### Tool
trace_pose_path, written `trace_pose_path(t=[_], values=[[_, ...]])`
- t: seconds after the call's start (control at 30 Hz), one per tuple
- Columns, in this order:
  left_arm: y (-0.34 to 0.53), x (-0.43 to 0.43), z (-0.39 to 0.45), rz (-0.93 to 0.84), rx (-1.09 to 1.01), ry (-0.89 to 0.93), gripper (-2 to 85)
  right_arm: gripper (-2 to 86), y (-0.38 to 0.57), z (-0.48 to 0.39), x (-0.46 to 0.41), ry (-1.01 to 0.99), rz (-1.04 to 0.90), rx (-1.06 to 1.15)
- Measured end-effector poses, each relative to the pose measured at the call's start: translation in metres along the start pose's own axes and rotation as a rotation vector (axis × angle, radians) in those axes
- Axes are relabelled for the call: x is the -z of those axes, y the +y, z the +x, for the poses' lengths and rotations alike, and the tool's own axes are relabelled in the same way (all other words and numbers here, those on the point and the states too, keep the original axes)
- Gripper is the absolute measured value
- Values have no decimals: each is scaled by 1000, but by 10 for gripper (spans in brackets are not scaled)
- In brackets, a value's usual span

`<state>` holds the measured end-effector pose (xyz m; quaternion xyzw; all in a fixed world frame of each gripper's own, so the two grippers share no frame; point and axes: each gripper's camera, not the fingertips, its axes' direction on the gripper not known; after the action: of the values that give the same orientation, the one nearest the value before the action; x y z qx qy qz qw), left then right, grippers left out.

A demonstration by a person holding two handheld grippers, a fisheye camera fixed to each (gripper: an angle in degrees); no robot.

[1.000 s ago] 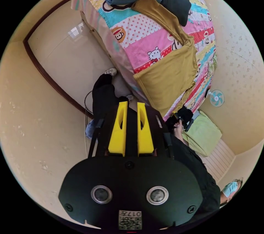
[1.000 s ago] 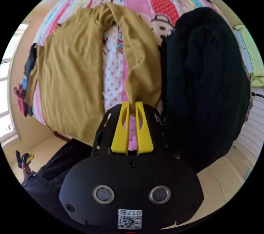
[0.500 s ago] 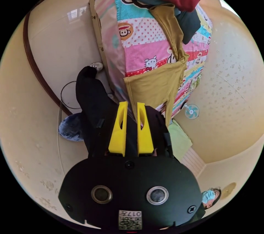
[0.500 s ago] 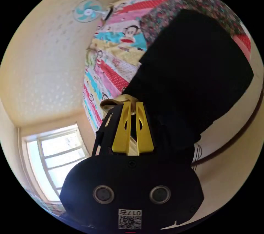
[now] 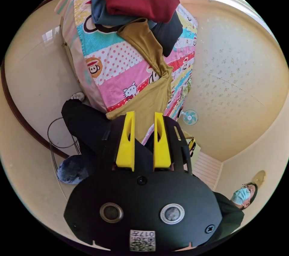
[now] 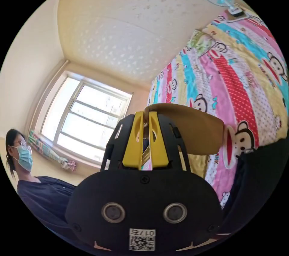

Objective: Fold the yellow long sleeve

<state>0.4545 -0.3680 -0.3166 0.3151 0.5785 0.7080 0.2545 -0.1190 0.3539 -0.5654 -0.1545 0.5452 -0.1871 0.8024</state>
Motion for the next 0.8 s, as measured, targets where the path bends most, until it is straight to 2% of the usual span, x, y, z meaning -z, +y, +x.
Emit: trace_pose_path(t=[0.23, 0.3, 0.37, 0.43, 0.53, 0.7, 0.8], values=[[-76, -9, -2, 14, -1, -7, 106, 47, -26, -66, -247, 12, -390, 71], [-97, -16, -9, 34, 21, 30, 107, 59, -23, -65, -312, 60, -498, 50], [-118, -24, -17, 55, 46, 78, 113, 78, -16, -54, -375, 208, -564, 33], [-143, -33, -28, 102, 73, 132, 122, 81, -9, -43, -402, 308, -601, 1], [-164, -42, -48, 188, 141, 204, 128, 77, 17, -37, -419, 324, -654, -6], [-171, -62, -83, 387, 345, 315, 143, 74, 77, -20, -401, 483, -794, -53], [-172, -71, -97, 521, 413, 383, 146, 73, 109, -2, -374, 550, -847, -156]])
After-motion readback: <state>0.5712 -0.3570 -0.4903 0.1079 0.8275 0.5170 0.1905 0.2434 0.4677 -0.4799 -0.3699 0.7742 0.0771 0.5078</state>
